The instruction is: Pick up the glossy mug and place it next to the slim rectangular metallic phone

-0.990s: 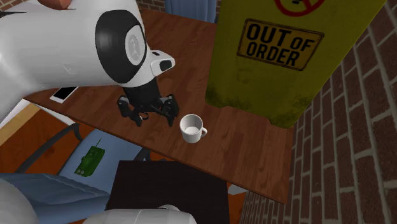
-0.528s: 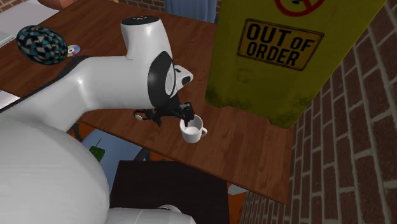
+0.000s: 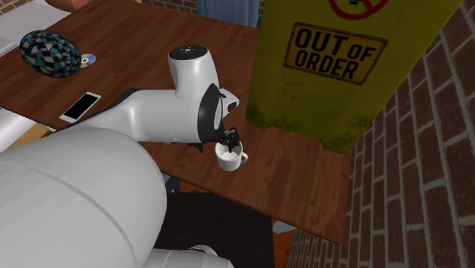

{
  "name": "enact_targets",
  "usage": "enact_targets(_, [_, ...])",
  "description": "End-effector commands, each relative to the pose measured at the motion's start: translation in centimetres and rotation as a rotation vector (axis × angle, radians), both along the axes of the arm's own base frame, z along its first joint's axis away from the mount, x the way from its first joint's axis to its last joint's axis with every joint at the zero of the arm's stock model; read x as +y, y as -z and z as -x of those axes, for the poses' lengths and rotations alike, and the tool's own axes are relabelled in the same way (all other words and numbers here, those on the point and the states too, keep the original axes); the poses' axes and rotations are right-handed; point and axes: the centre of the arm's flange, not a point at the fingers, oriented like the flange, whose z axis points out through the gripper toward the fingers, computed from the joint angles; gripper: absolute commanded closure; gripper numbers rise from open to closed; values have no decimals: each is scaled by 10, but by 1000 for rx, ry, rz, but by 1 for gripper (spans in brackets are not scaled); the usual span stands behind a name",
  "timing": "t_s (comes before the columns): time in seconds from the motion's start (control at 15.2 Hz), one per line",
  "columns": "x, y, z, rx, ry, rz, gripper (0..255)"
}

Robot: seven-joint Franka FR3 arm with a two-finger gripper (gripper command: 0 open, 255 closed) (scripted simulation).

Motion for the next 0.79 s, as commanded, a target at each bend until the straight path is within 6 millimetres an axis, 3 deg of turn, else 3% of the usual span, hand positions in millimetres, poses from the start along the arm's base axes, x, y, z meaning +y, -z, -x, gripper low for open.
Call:
enact_targets(0.0, [-1,11,0,-1,0,0,0])
enact_targets(0.13, [-2,19,1,-1,0,0,0])
enact_targets(0.59, [-2,19,1,-1,0,0,0])
enact_targets(0.66, [-2,19,1,-1,0,0,255])
enact_targets(0.73, [-2,19,1,-1,0,0,255])
